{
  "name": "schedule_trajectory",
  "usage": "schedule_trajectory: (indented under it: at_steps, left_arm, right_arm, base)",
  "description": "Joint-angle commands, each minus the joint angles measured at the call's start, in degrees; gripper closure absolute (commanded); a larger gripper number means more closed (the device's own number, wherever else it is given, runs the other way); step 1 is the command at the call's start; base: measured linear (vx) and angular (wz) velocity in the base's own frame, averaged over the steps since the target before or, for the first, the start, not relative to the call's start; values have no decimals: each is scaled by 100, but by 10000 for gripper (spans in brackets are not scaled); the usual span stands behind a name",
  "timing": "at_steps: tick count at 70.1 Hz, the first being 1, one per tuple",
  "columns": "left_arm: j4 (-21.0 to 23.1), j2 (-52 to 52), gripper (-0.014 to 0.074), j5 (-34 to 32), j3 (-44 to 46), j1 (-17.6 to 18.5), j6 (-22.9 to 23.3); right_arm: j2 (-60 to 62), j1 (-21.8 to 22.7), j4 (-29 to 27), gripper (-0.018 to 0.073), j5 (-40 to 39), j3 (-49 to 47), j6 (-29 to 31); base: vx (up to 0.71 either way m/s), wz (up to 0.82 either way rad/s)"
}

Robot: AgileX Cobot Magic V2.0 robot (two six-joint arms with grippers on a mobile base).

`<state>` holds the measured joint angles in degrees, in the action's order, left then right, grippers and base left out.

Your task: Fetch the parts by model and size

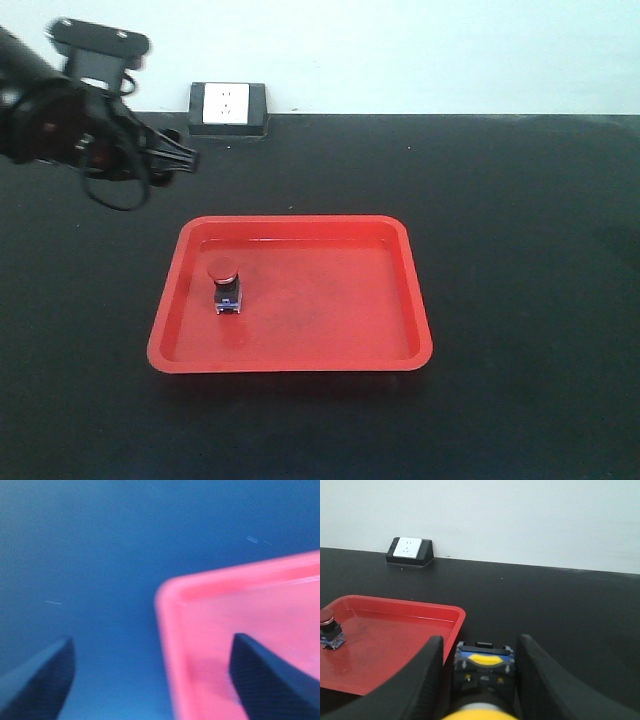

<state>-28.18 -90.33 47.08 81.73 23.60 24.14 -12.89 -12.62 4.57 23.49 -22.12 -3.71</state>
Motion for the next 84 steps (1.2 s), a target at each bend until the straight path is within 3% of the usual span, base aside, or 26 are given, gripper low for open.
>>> schedule_trajectory:
  at_steps: [1,15,37,61,84]
  left_arm:
    - [-182,590,104,-147,-154,-218,-198]
    - [-182,1718,269,-826,-1519,-665,-198]
    - [-355,3954,602,-1642,-3448,-785,-198]
    - [-454,6485,603,-1555,-5051,-785,-198]
    - [-412,8378,603,-884,-5572,-785,-228]
  right_arm:
    - [-57,6,37,564,-462,-159,31]
    - [-57,6,37,564,-462,-159,31]
    - [-57,6,37,564,-462,-159,31]
    - [-57,6,37,564,-479,-159,31]
    - [-57,6,36,564,-486,-159,31]
  base:
    - [0,0]
    - [0,0]
    - [0,0]
    - [0,0]
    - [0,0]
